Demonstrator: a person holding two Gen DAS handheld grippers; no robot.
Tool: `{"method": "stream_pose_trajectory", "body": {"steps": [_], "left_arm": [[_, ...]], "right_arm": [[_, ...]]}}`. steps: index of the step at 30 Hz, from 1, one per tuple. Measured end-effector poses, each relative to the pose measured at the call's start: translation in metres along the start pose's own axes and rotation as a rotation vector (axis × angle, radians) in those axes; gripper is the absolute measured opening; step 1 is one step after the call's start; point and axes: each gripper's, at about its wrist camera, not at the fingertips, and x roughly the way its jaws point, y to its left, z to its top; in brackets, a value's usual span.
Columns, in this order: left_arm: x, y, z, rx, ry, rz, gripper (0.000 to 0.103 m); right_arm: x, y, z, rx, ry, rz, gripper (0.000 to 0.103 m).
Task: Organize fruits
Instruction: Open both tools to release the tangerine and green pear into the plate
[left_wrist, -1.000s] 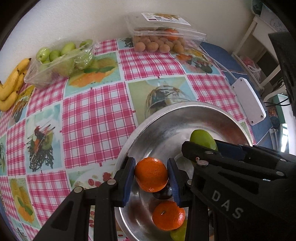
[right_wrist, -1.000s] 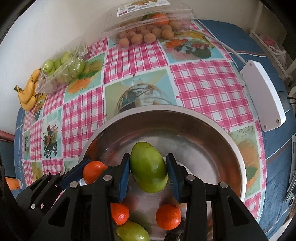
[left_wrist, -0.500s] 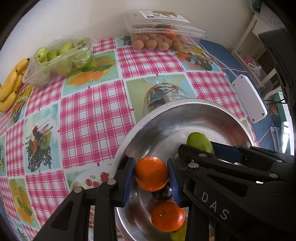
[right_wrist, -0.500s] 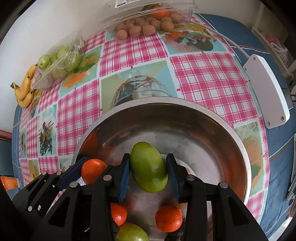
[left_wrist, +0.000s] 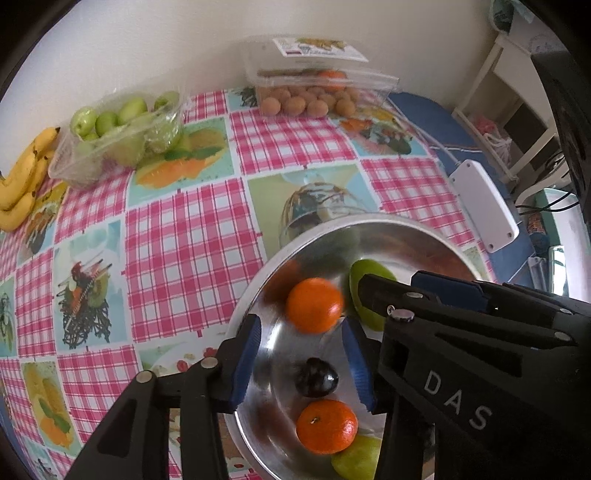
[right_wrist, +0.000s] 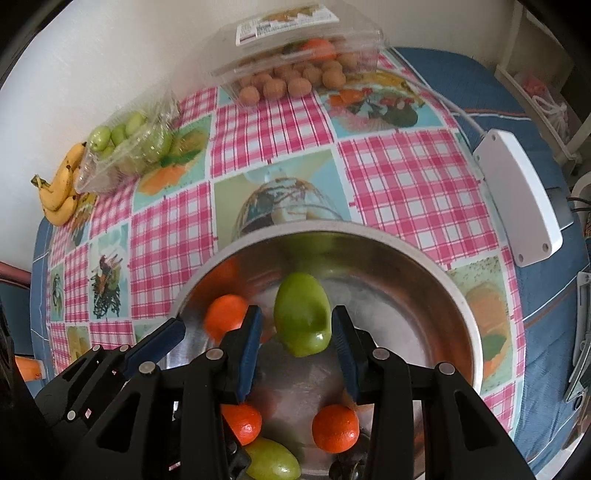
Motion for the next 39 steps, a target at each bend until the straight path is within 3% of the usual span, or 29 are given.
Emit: {"method": "stream_pose_trajectory", "body": {"steps": [9,19,24,26,29,31,35,37,39], "left_arm": [[-0.013,0.026,0.007,-0.059,-0.031,0.007,0.05],[-0.019,0.075,0.007,-0.178,-0.052,0.045,0.05],[-0.02,0.082,0.008,-0.197,-0.053,0.047,0.05],[-0.02,0.082,0.009,-0.202,-0.052,0.06,0.065],[-0.022,0.085,0.007,-0.201,-0.05,0.087,0.071],[-0.021,0.086,0.007,-0.204,-0.046,0.094,0.076],[-0.02,0.09,0.006,-0.214,-0.038,0.107,0.082],[-0.02,0.092,0.005,-0.226,-0.033,0.105,0.086],[-0.021,0.096,0.003,-0.24,-0.03,0.109,0.089]], "right_arm": [[-0.018,-0.003,0.002,0.008,-0.045,0.01,0.041],[-0.018,-0.005,0.002,0.011,-0.041,-0.001,0.041],[-0.017,-0.001,0.001,-0.001,-0.04,-0.009,0.041],[-0.018,0.001,0.001,-0.005,-0.039,-0.019,0.041],[-0.017,0.001,0.001,-0.003,-0.038,-0.044,0.045],[-0.016,-0.001,0.001,0.004,-0.032,-0.049,0.06],[-0.014,-0.003,0.003,0.01,-0.024,-0.06,0.062],[-0.015,-0.003,0.002,0.016,-0.022,-0.066,0.072],[-0.015,-0.004,0.001,0.023,-0.02,-0.073,0.073]]}}
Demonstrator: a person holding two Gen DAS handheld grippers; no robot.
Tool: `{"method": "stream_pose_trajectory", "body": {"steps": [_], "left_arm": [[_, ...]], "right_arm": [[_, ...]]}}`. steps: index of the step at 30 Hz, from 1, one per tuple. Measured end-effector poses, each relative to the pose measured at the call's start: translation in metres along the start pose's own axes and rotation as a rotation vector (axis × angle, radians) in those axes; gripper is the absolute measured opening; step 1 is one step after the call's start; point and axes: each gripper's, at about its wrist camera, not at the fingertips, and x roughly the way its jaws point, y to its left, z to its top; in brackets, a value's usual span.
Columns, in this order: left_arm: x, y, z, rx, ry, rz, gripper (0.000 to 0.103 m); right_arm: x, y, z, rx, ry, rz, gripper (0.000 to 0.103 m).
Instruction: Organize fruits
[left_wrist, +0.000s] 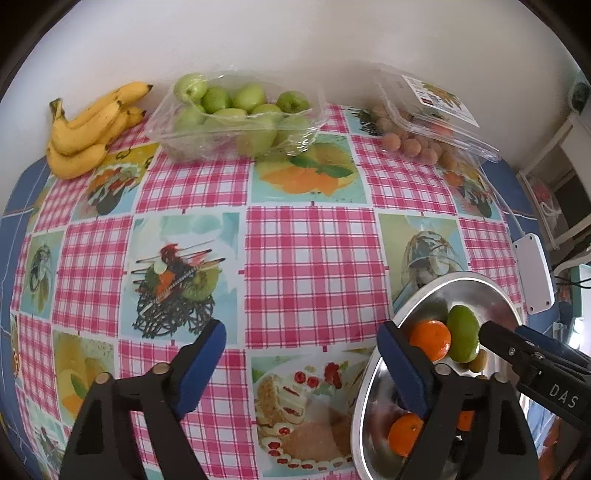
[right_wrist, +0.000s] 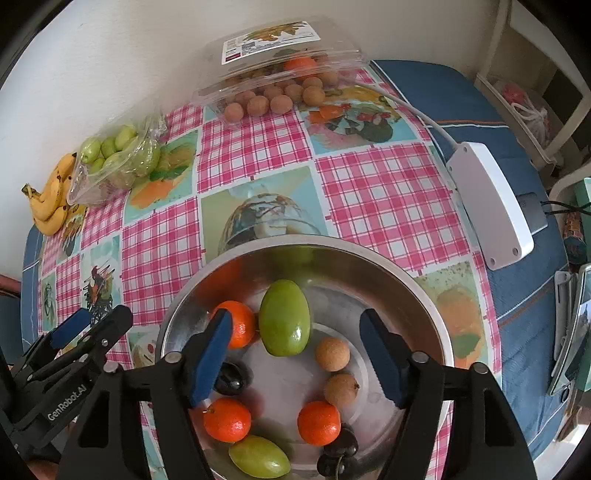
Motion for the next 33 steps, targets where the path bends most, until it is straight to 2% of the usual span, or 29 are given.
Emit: {"method": "stream_pose_trajectory", "body": {"steps": [2,4,7,9,16,19,29,33], "left_arm": [[-0.001,0.003,-0.001,-0.008,0.005,0.009,0.096],[-0.002,0.006,-0.003,-0.009,0.006,0.02,0.103],[-0.005,0.009,-0.005,-0.004,0.006,0.04,0.103],[-0.008,0.01,-0.007,-0.003,0.008,0.054,0.103],[-0.021,0.012,-0.019,-0.01,0.021,0.071,0.103],[-0.031,0.011,-0.025,-0.015,0.015,0.054,0.103],[-0.052,0.008,-0.042,0.008,-0.005,0.073,0.103],[-0.06,0.009,-0.049,0.013,-0.029,0.108,0.103]], "right_arm": [[-0.001,0.0,-0.001,0.009,0.007,-0.015,0.074],[-0.002,-0.001,-0.003,0.02,0.009,-0.015,0.083],[-0.003,-0.002,-0.007,0.027,0.021,-0.028,0.095],[-0.005,-0.003,-0.01,0.028,0.028,-0.042,0.096],[-0.014,-0.006,-0.026,0.036,0.047,-0.067,0.097],[-0.02,-0.003,-0.035,0.03,0.051,-0.063,0.097],[-0.033,0.007,-0.065,0.013,0.036,-0.054,0.097],[-0.034,0.012,-0.076,0.005,0.032,-0.058,0.097]]}}
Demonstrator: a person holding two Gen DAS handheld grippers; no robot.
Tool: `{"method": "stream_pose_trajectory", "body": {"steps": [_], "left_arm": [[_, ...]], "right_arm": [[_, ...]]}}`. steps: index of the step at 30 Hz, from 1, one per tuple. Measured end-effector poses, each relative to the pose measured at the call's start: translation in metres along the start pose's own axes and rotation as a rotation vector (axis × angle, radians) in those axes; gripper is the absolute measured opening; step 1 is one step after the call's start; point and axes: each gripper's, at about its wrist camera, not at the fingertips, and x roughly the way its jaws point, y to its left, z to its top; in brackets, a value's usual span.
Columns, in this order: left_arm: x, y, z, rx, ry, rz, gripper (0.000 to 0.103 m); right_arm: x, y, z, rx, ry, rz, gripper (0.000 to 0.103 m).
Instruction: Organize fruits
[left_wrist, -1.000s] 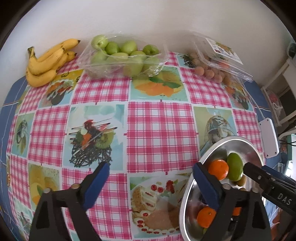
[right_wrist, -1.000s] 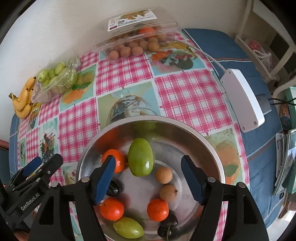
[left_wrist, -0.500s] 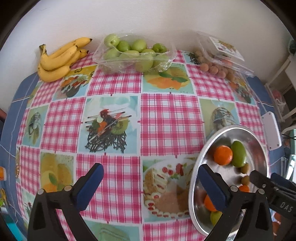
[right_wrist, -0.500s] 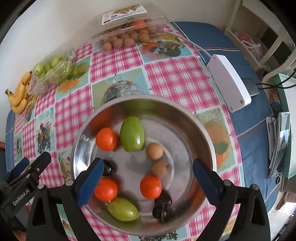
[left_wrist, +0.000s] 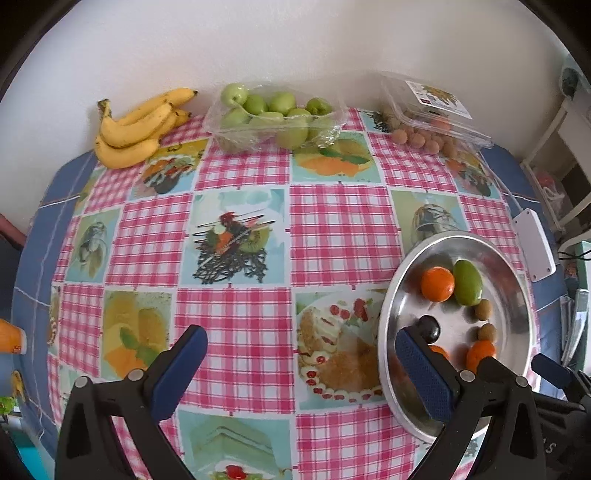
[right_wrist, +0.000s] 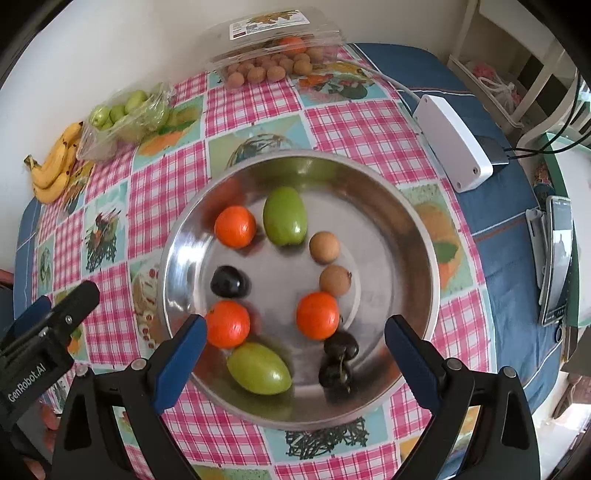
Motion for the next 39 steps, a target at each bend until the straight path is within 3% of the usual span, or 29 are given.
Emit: {"method": "stream_pose_trajectory", "body": {"steps": [11,19,28,39], "left_arm": [[0.002,0.017,-0.03,-0.034,-0.004,0.079,0.103],[-0.004,0.018,-0.044,-0.033,-0.084,0.117,0.103],[0.0,0.016,-0.06,-0.004,-0.108,0.151,0.103],[-0.01,0.022,-0.076,-0.001,-0.173,0.133,0.103]], "right_arm": [[-0.001,0.013,-0.027,-0.01,-0.032,0.001,0.097],[-0.003,0.011,-0.038,-0.024,-0.06,0.008,0.097],[-0.002,0.009,-0.046,-0.055,-0.109,0.012,0.097],[-0.011,0.006,-0.055,-0.052,-0.182,0.027,0.097]]}}
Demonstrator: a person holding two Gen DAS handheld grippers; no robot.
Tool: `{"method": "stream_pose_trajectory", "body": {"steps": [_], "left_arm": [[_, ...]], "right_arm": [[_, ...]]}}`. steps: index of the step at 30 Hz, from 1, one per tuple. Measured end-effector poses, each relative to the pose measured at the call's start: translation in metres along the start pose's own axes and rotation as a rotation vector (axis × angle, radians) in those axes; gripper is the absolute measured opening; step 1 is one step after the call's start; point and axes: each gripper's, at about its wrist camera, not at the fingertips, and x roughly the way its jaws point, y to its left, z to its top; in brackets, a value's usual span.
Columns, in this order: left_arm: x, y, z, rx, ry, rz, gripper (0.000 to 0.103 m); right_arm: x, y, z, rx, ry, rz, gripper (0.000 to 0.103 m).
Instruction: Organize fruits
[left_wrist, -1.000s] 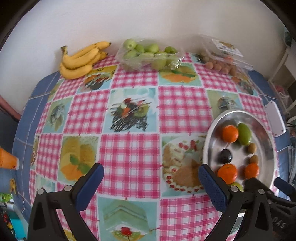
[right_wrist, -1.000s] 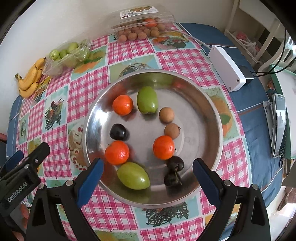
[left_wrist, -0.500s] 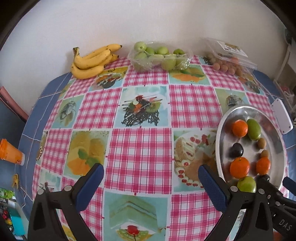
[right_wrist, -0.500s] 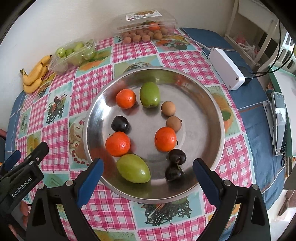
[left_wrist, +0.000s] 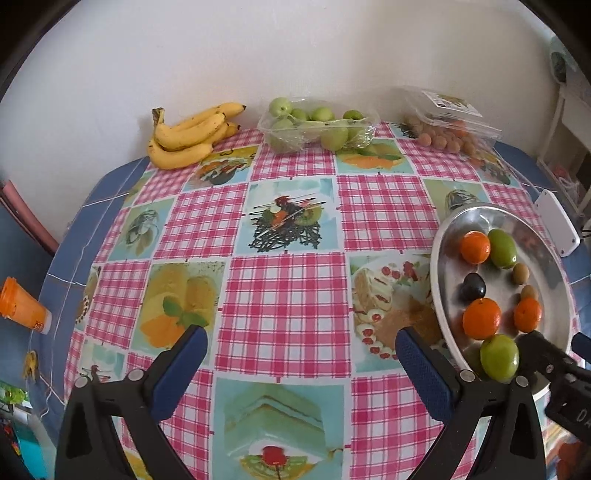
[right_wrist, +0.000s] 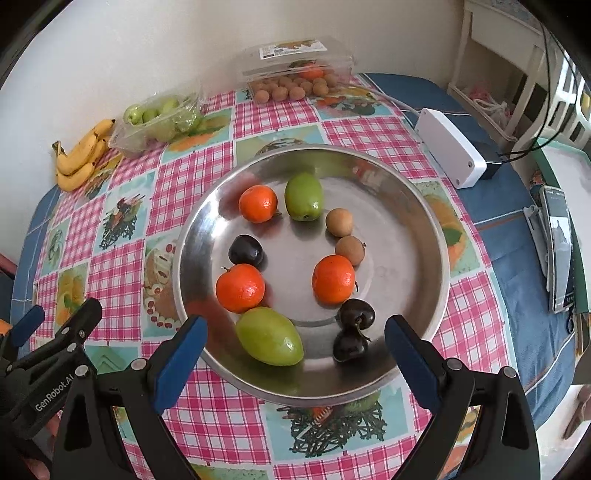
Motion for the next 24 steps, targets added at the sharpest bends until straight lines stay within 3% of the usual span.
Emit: {"method": "stream_pose_trajectory", "body": {"steps": [24], "left_arm": [[-0.041,0.029,-0.043,-0.004,-0.018,-0.001,0.103]], "right_arm": [[-0.033,0.013,-0.043,-0.042,-0.018,0.01,0.097]]}}
